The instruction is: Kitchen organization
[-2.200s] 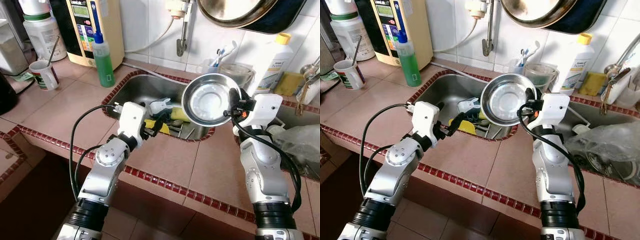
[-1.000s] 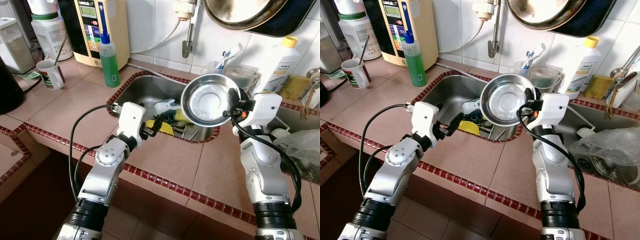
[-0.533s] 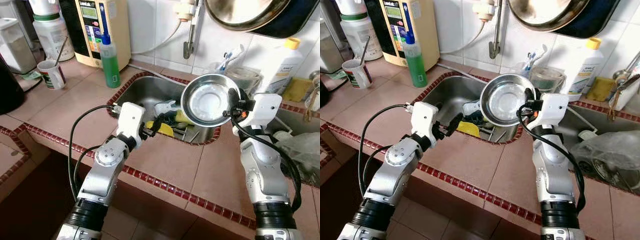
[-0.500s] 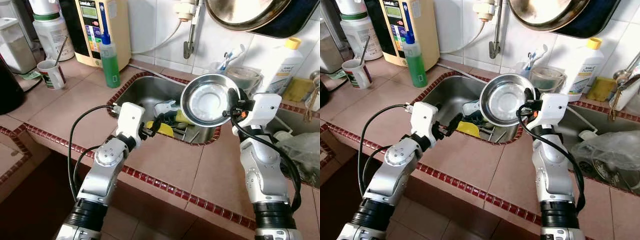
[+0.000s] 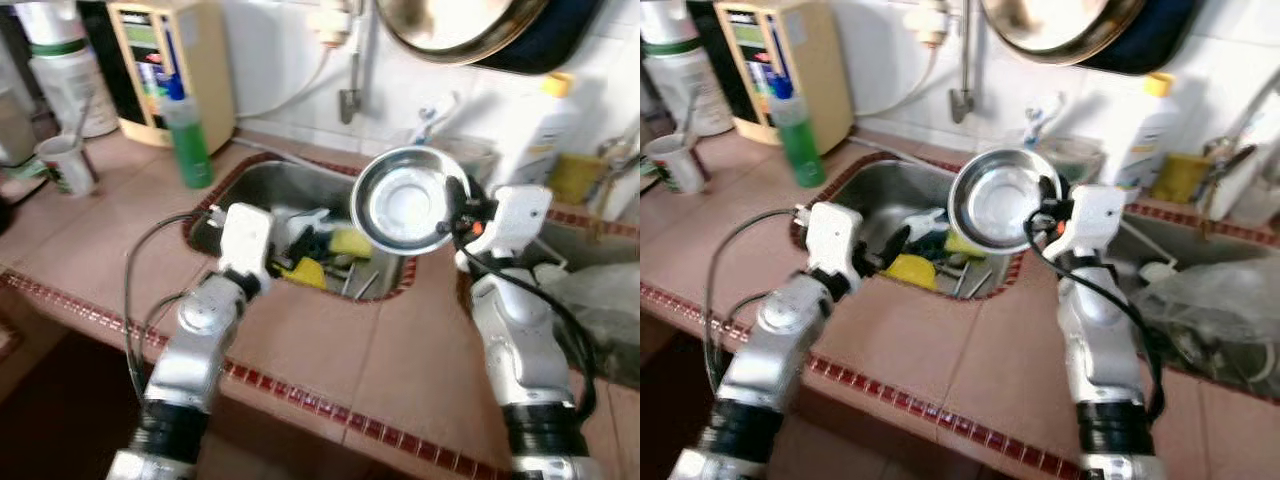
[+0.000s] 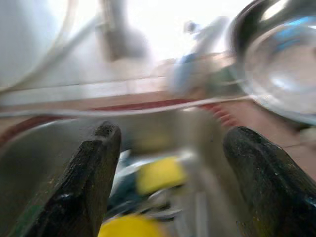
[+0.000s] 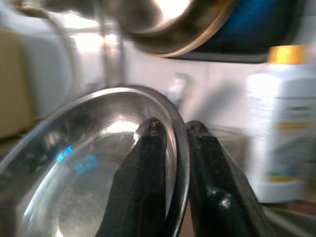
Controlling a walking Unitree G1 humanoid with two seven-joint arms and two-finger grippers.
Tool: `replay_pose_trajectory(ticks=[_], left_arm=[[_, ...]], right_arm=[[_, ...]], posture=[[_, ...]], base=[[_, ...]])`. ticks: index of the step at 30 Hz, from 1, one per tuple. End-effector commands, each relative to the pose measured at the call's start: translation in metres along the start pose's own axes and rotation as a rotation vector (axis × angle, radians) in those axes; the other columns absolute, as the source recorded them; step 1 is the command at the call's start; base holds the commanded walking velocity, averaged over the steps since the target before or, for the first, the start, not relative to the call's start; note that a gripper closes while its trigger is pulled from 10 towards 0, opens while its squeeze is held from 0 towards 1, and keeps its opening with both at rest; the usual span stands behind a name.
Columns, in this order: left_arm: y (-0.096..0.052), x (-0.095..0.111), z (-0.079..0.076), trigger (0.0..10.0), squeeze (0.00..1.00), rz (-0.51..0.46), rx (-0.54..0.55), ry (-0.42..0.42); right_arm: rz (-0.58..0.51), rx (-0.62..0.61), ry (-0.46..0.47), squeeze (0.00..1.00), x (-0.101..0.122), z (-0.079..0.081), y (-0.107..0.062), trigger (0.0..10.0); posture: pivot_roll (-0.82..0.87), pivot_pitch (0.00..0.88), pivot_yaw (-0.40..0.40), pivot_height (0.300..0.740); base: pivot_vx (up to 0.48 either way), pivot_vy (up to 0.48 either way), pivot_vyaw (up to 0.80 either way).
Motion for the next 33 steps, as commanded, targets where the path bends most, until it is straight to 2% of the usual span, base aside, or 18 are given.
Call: replay_pose_trajectory(ticks=[1, 4, 7, 12, 18, 20, 23, 25, 26, 27, 33], left_arm=[[-0.004, 0.008, 0.014, 10.0, 0.00, -0.019, 0.036, 0.030], [-0.004, 0.009, 0.014, 10.0, 0.00, -0.031, 0.047, 0.054], [-0.004, 0.010, 0.013, 10.0, 0.00, -0.035, 0.047, 0.041], [-0.007, 0.010, 0.008, 10.0, 0.00, -0.031, 0.015, 0.069], [-0.014, 0.009, 0.001, 10.0, 0.00, -0.018, -0.052, 0.099], [-0.019, 0.009, -0.004, 10.0, 0.00, -0.012, -0.092, 0.117], [-0.024, 0.008, -0.010, 10.0, 0.00, -0.003, -0.129, 0.122], [-0.031, 0.008, -0.019, 10.0, 0.00, -0.001, -0.181, 0.137], [-0.031, 0.008, -0.019, 10.0, 0.00, -0.001, -0.181, 0.137], [-0.036, 0.006, -0.027, 10.0, 0.00, 0.017, -0.222, 0.138], [-0.053, -0.001, -0.045, 10.0, 0.00, 0.073, -0.296, 0.115]], right_arm=[[-0.052, 0.030, 0.016, 0.00, 0.013, 0.012, 0.006, 10.0], [-0.047, 0.035, 0.018, 0.00, 0.012, 0.014, 0.006, 10.0], [-0.042, 0.040, 0.018, 0.00, 0.010, 0.015, 0.006, 10.0], [-0.012, 0.055, 0.010, 0.00, 0.004, 0.013, 0.006, 10.0], [0.094, 0.090, -0.041, 0.00, -0.012, 0.006, 0.010, 10.0], [0.129, 0.111, -0.073, 0.00, -0.018, 0.003, 0.012, 10.0], [0.148, 0.118, -0.075, 0.00, -0.022, -0.001, 0.014, 10.0], [0.162, 0.124, -0.077, 0.00, -0.024, -0.004, 0.017, 10.0], [0.162, 0.124, -0.077, 0.00, -0.024, -0.004, 0.017, 10.0], [0.169, 0.132, -0.076, 0.00, -0.025, -0.004, 0.019, 10.0], [0.199, 0.161, -0.077, 0.00, -0.030, -0.006, 0.025, 10.0]], posture=[[0.00, 0.000, -0.020, 0.740], [0.00, 0.000, -0.020, 0.740], [0.00, 0.000, -0.018, 0.740], [0.00, 0.000, -0.018, 0.740], [0.01, 0.000, -0.017, 0.740], [0.01, 0.010, -0.018, 0.740], [0.02, 0.024, -0.018, 0.740], [0.02, 0.057, -0.014, 0.740], [0.02, 0.057, -0.014, 0.740], [0.02, 0.085, -0.010, 0.740], [0.02, 0.145, 0.000, 0.740]], base=[[0.311, 0.000, 0.00], [0.104, 0.000, 0.00], [0.000, 0.000, 0.00], [0.000, 0.000, 0.00], [0.000, 0.000, 0.00], [0.000, 0.000, 0.00], [0.000, 0.000, 0.00], [0.000, 0.000, 0.00], [0.000, 0.000, 0.00], [0.000, 0.000, 0.00], [0.000, 0.000, 0.00]])
Point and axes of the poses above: a point about 5 cm out from each wrist's last joint towards the gripper, its own y axis pointing out of the wrist towards the gripper, its own x axis along the axis of the wrist's last joint, z = x × y, the point moved 2 cm from there along y, pointing out of the wrist towards the gripper, and after that the axes turned 11 degrees about -y, right-handed, at the moved point
